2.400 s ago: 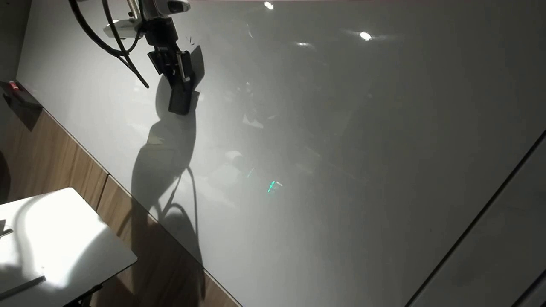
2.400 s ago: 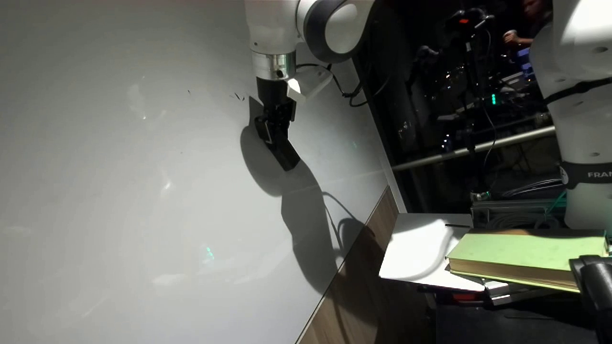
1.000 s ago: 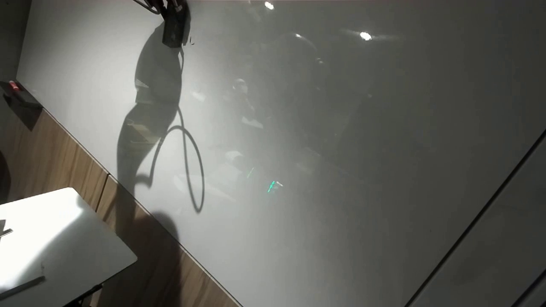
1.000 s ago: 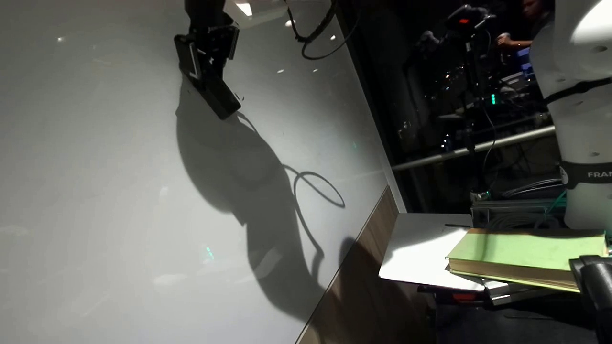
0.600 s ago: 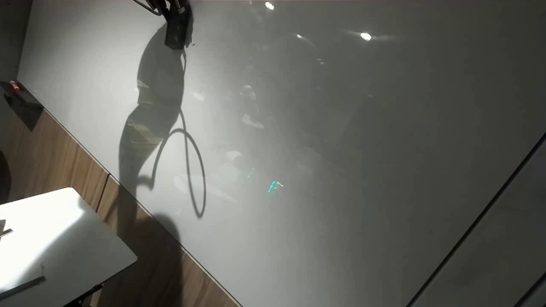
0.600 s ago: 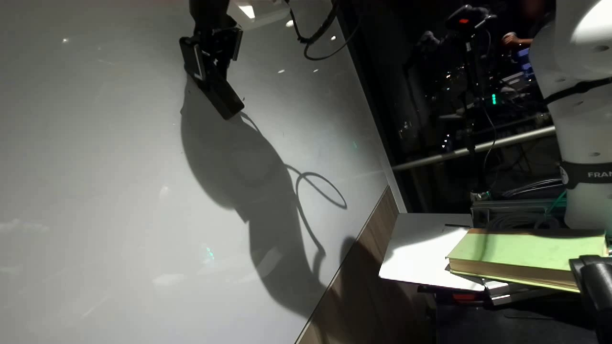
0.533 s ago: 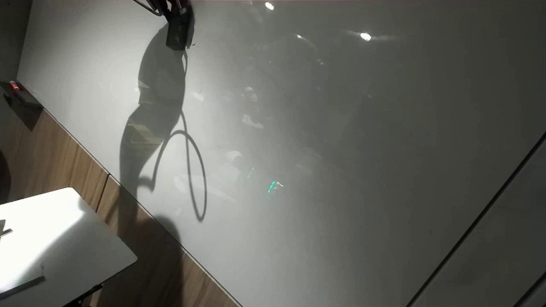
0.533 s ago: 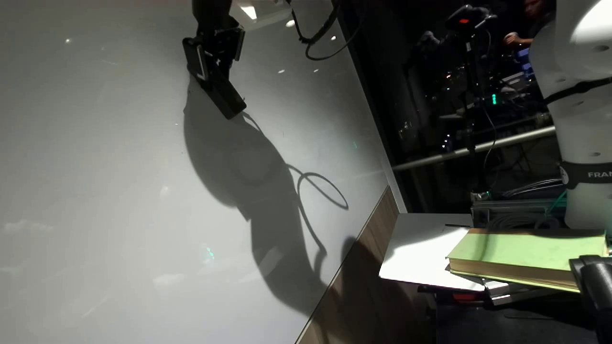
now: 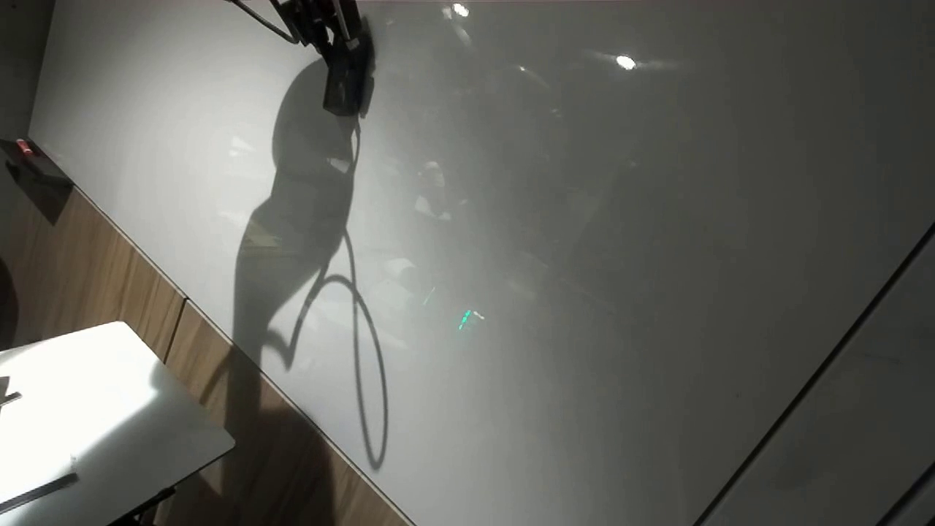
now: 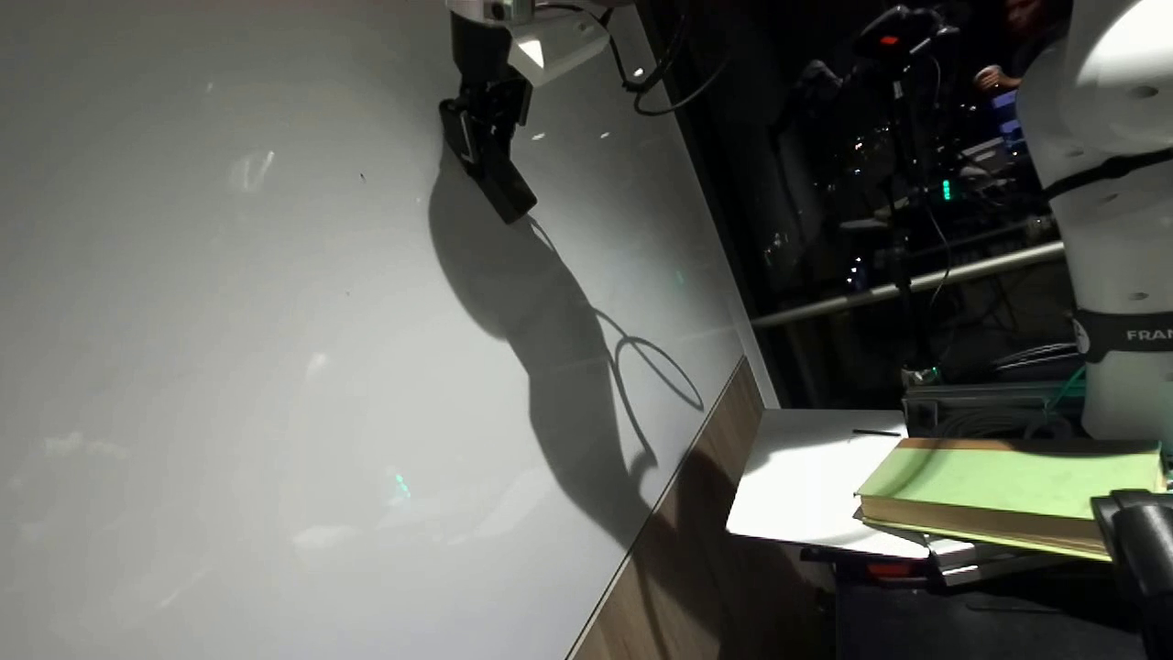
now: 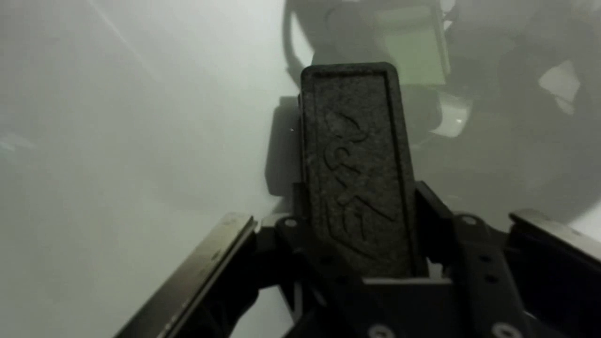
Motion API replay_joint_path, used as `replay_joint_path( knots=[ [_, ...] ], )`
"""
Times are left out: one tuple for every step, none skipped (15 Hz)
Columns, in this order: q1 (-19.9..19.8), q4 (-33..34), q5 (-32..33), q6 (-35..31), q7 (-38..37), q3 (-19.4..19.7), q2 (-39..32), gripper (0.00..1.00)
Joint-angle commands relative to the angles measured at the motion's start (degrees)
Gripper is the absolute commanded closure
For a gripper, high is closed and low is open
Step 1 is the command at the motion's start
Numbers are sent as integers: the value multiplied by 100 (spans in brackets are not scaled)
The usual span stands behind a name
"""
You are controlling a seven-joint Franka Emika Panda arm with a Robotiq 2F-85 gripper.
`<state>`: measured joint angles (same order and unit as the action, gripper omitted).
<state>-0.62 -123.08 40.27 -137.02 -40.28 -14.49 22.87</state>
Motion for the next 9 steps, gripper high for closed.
replay_joint_path(
  knots=[
    [-454, 57, 299, -582, 137, 455, -431, 70],
    [-494, -47, 265, -658, 185, 552, -447, 70],
    [-423, -236, 96, -546, 229, 556, -358, 70],
    [-355, -499, -32, -477, 251, 549, -213, 70],
    [-264, -822, -172, -462, 266, 550, -30, 70],
    [-164, -1152, -323, -457, 284, 545, 146, 70],
    [-68, -1485, -481, -501, 307, 519, 311, 70],
    [38, -1817, -651, -562, 338, 463, 475, 70],
    [150, -2136, -845, -661, 372, 415, 628, 70]
  ],
)
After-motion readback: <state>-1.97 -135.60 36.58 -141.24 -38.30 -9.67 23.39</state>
